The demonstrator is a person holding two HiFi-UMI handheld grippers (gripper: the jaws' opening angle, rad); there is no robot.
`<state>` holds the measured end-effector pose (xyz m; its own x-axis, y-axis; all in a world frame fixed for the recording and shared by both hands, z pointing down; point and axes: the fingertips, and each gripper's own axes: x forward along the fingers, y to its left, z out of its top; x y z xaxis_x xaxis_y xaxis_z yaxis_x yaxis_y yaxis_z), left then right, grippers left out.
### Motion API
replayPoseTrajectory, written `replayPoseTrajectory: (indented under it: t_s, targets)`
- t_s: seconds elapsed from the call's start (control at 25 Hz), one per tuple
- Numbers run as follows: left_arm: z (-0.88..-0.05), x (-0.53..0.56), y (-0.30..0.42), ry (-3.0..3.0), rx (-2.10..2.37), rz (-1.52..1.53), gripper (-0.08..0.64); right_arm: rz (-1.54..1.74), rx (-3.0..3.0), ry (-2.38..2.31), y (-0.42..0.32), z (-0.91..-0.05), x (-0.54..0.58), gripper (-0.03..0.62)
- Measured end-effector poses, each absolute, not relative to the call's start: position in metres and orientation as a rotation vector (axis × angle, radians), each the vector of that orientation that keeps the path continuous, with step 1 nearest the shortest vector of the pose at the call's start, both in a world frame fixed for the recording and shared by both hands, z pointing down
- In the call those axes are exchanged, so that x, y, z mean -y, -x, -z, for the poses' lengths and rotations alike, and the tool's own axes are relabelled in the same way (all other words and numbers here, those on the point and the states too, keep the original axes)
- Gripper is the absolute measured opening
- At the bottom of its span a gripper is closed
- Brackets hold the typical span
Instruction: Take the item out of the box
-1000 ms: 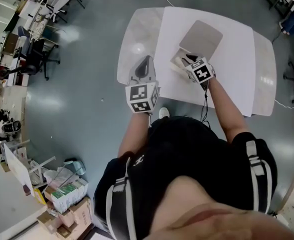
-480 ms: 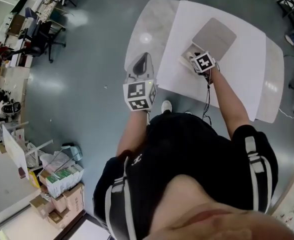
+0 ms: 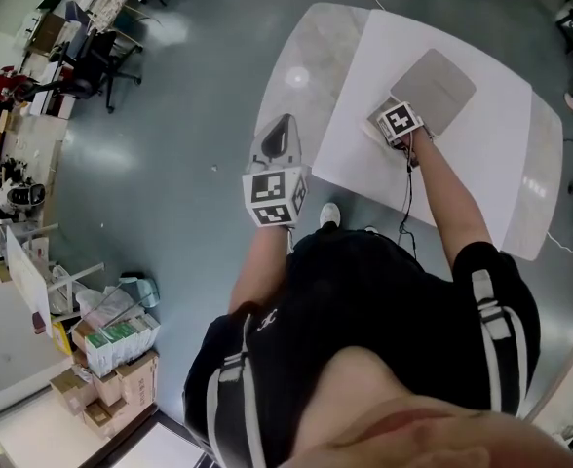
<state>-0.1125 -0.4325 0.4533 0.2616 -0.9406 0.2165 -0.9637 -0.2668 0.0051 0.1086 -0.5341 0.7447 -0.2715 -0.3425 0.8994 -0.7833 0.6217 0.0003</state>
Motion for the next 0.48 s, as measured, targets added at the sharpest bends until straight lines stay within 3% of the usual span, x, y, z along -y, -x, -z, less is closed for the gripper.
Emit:
replayPoseTrajectory:
  t_s: [0.48]
  targets:
    - [-0.453, 0.435, 0.123, -2.354, 1.843, -0.257, 0.011, -0.54, 1.747, -0.888, -0.12, -0.769, 0.539, 0.147]
